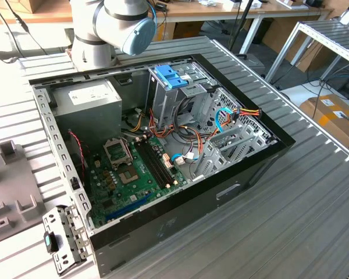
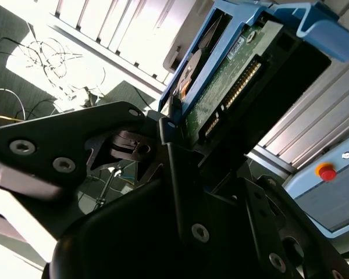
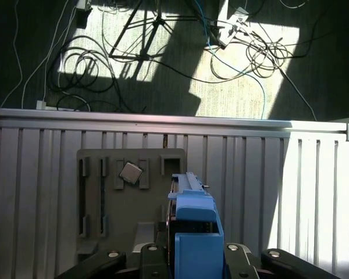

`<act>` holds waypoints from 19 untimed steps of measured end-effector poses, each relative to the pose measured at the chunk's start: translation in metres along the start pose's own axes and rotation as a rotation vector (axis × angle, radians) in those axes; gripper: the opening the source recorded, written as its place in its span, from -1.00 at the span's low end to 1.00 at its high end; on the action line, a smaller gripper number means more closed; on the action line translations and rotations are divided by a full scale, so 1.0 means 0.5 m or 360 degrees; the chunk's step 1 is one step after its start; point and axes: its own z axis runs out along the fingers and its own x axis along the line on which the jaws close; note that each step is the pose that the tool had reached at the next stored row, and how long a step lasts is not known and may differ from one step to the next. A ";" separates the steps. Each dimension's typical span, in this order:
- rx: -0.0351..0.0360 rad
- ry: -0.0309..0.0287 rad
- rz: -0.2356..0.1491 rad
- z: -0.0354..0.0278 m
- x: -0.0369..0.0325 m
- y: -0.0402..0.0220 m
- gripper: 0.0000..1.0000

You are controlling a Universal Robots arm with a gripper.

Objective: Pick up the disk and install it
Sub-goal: 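Pick up the disk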

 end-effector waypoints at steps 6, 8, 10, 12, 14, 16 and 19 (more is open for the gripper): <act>-0.0013 0.01494 0.0007 0.000 0.000 0.000 -0.28; -0.0014 0.01498 0.0007 0.000 0.000 0.000 -0.28; -0.0013 0.01362 0.0007 0.000 0.000 0.000 -0.28; -0.0011 0.00736 0.0004 -0.001 0.002 0.000 -0.28; -0.0011 0.00510 0.0003 -0.003 0.002 0.000 -0.28; -0.0011 0.00508 0.0003 -0.003 0.002 0.000 -0.28; -0.0011 0.00507 0.0003 -0.003 0.002 0.000 -0.28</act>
